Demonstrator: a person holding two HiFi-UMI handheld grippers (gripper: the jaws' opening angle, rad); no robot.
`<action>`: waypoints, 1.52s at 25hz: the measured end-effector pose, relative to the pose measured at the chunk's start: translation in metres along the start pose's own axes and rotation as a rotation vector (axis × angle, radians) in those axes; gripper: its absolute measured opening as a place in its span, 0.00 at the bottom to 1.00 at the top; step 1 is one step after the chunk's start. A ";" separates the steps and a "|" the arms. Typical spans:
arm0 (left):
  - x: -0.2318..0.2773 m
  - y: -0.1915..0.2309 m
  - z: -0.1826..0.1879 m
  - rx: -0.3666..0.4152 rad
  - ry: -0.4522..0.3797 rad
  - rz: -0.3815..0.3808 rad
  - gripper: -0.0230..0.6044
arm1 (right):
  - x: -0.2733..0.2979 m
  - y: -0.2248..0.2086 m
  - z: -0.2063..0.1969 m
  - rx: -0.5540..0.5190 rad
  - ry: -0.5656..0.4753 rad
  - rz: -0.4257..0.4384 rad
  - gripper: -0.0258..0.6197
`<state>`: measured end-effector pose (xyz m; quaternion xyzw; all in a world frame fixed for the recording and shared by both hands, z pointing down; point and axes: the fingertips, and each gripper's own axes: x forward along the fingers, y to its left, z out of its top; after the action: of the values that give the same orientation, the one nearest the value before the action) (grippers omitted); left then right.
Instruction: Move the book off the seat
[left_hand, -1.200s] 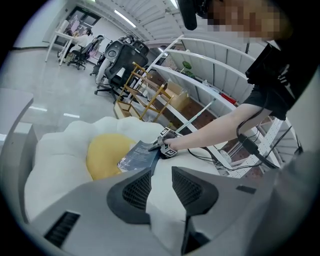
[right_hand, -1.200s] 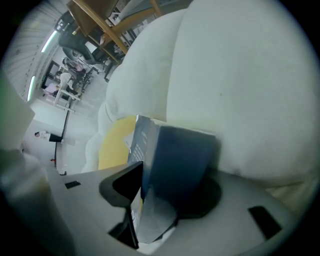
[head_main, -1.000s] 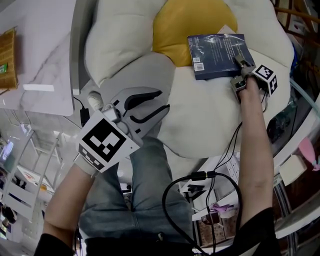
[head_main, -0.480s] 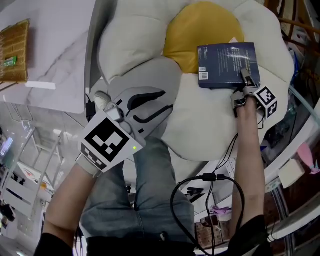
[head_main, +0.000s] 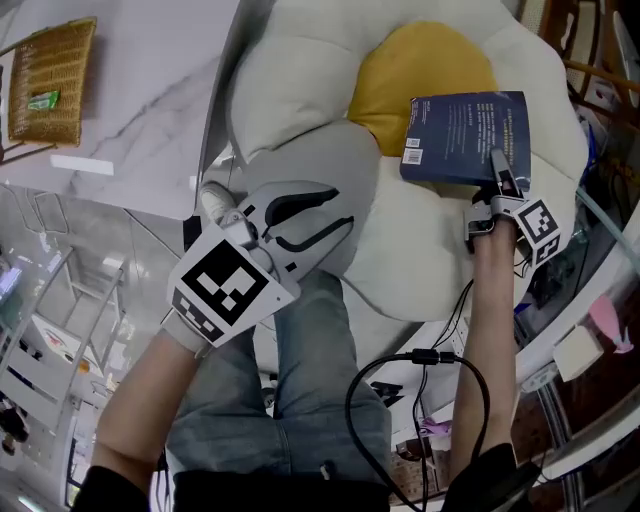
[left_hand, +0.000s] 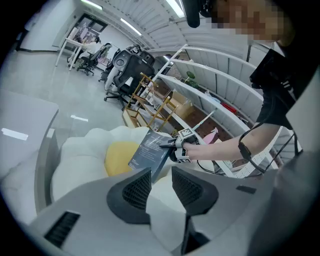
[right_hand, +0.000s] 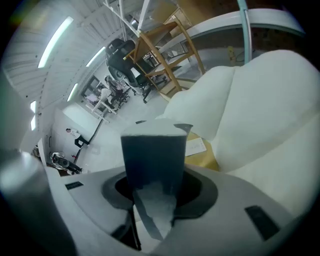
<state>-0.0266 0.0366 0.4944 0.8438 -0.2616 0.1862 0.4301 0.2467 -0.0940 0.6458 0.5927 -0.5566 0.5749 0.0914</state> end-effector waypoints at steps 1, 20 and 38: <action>-0.005 -0.001 0.000 0.000 -0.003 0.001 0.21 | -0.004 0.007 -0.001 -0.009 -0.004 0.007 0.31; -0.064 -0.009 -0.017 0.009 -0.043 0.028 0.21 | -0.080 0.125 -0.016 -0.098 -0.003 0.185 0.31; 0.222 0.059 -0.120 0.126 -0.088 -0.039 0.21 | 0.022 -0.096 0.022 -0.105 -0.102 0.296 0.31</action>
<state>0.1031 0.0438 0.7184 0.8815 -0.2516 0.1567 0.3675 0.3266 -0.0882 0.7071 0.5271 -0.6710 0.5214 0.0082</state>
